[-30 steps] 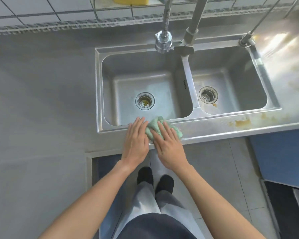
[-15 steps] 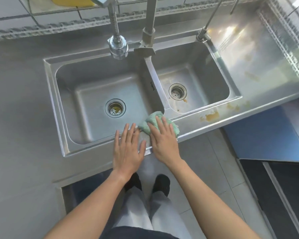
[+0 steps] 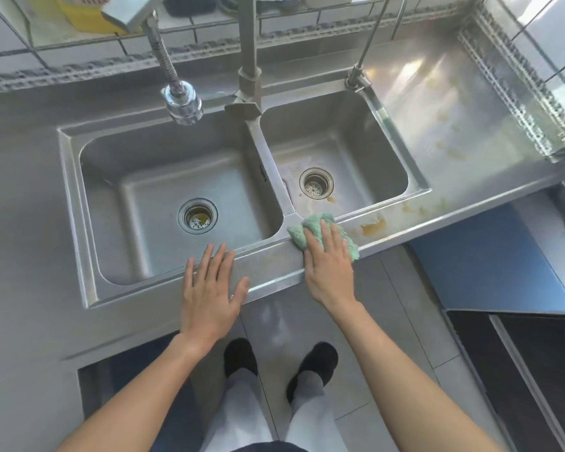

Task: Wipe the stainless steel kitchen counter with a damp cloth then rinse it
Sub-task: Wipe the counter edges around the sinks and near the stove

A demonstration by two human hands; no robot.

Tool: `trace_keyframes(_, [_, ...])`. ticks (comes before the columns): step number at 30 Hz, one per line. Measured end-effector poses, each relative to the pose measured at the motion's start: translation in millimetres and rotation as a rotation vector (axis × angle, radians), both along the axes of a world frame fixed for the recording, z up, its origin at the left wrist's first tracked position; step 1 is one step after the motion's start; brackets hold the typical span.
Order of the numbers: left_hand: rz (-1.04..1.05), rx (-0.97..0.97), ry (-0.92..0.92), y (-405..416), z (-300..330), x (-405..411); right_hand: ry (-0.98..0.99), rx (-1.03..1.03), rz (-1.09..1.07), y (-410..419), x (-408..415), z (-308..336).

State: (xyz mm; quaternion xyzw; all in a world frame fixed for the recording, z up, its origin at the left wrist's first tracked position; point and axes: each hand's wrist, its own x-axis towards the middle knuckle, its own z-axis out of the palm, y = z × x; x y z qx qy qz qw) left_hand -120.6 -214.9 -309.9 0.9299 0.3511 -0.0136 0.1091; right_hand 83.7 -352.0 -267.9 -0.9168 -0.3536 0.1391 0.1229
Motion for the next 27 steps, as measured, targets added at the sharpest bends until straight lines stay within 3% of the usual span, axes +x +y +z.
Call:
trace_keyframes(4, [0.030,-0.066,-0.016,-7,10,12,0.029,0.028,0.320,-3,-36,-4])
trace_keyframes(7, [0.001,-0.123,-0.072,-20,22,42,0.054,0.038,0.461,-44,-15,0])
trace_keyframes(12, [-0.058,-0.197,-0.154,-51,27,106,0.013,0.012,0.301,-98,65,3])
trace_keyframes(16, [0.032,-0.151,-0.159,-77,18,146,-0.022,0.028,0.083,-59,84,-4])
trace_keyframes(19, [0.185,-0.116,-0.148,-86,11,162,0.004,0.075,0.167,-32,62,-9])
trace_keyframes(23, [0.190,-0.096,-0.178,-87,6,172,0.035,0.091,0.347,-71,68,-7])
trace_keyframes(27, [0.254,-0.043,-0.166,-88,2,180,0.005,0.037,0.300,-122,121,-3])
